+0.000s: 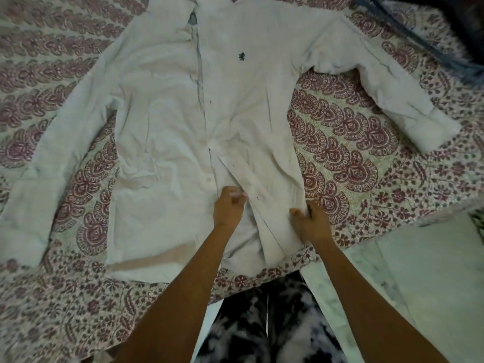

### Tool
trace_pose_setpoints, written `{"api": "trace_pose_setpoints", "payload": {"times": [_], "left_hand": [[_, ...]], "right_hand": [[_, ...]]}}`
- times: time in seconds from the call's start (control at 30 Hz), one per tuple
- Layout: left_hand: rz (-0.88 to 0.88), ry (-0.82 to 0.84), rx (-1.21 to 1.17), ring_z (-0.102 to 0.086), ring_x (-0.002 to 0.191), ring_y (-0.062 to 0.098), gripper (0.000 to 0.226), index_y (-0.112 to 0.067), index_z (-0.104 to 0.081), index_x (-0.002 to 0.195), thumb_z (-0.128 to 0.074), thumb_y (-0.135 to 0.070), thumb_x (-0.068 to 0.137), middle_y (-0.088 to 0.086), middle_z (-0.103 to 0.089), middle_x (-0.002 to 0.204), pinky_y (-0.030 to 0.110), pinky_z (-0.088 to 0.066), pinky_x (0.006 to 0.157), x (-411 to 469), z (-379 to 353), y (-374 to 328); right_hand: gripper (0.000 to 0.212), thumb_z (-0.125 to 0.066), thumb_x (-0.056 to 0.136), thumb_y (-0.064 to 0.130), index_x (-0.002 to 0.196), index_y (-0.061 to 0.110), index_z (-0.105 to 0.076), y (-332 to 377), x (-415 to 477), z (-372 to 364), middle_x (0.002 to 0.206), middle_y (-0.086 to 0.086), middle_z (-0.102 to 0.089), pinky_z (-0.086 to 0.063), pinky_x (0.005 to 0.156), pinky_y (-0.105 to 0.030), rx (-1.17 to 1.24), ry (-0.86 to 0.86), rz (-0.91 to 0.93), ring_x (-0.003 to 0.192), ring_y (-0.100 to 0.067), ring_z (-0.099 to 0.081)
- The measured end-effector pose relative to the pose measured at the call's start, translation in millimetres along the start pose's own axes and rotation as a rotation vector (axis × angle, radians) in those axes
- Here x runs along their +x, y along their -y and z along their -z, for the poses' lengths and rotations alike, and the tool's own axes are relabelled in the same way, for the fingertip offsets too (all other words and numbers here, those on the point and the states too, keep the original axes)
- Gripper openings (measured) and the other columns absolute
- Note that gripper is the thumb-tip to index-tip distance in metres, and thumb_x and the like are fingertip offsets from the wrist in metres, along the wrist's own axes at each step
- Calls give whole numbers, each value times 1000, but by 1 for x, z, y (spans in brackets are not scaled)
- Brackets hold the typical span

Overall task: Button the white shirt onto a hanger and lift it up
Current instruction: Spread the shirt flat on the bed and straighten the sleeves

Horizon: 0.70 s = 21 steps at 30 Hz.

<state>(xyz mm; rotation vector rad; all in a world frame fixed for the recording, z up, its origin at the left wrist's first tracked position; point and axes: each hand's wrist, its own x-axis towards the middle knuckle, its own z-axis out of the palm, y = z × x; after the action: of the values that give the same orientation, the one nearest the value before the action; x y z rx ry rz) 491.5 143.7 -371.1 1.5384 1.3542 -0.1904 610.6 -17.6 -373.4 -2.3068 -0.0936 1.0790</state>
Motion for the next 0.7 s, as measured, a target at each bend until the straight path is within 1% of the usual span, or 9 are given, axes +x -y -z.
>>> {"api": "trace_pose_setpoints", "payload": {"times": [0.07,0.13,0.2,0.3,0.4,0.47,0.53,0.63,0.7], "left_hand": [[62,111,-35,-59,84,17,29,-11,-61,91,-57,-40,88,1,-64,88,27,-44,74,-13,-10,-6],[51,176,-112,-57,79,13,24,-16,-60,85,-60,-40,86,-4,-61,82,26,-44,73,-24,-24,-8],[15,70,-194,-56,78,11,19,-16,-58,91,-65,-33,84,-4,-61,85,26,-45,71,-31,-34,-8],[-40,-235,-216,-59,82,19,20,-16,-53,90,-69,-24,79,4,-60,91,28,-44,71,-32,-42,-4],[-38,-265,-187,-58,92,23,29,-12,-57,101,-69,-28,80,9,-58,104,25,-39,73,-33,-48,-5],[-56,-270,-151,-56,93,21,36,-12,-56,108,-69,-30,80,8,-54,104,24,-36,72,-37,-50,-9],[-93,-319,-130,-57,91,17,43,-17,-52,115,-70,-31,79,6,-54,108,24,-37,69,-46,-51,-15],[-95,-376,30,-59,97,19,37,-20,-56,112,-67,-37,81,5,-56,111,26,-38,66,-56,-52,-22],[-7,-268,202,-60,101,26,36,-17,-63,102,-58,-47,84,6,-64,107,27,-37,69,-62,-56,-25]], "right_hand": [[28,-62,85,27,105,8,-59,-14,-12,5,89,-6,-61,-42,71,-30,35,13,-6,80,-24,-56],[28,-64,84,27,102,5,-61,-29,-21,8,89,-8,-63,-48,70,-35,61,21,9,82,-27,-59],[26,-65,84,25,100,5,-62,-40,-28,9,89,-10,-66,-53,73,-41,102,25,41,83,-27,-62],[18,-65,85,21,101,12,-62,-45,-36,7,91,-1,-66,-53,73,-29,256,1,94,82,-13,-63],[12,-62,87,20,98,17,-57,-46,-42,5,87,9,-63,-48,64,-12,276,18,183,74,6,-59],[11,-61,88,20,96,16,-53,-43,-45,6,84,13,-60,-44,60,-7,237,43,229,73,5,-57],[13,-61,87,19,97,14,-53,-40,-48,12,85,10,-62,-48,65,-12,246,56,242,78,-4,-59],[16,-62,86,15,99,8,-56,-35,-51,18,89,2,-64,-51,75,-33,258,83,242,86,-20,-61],[14,-61,86,13,97,7,-55,-35,-54,22,86,2,-63,-50,75,-35,268,101,246,84,-20,-60]]}}
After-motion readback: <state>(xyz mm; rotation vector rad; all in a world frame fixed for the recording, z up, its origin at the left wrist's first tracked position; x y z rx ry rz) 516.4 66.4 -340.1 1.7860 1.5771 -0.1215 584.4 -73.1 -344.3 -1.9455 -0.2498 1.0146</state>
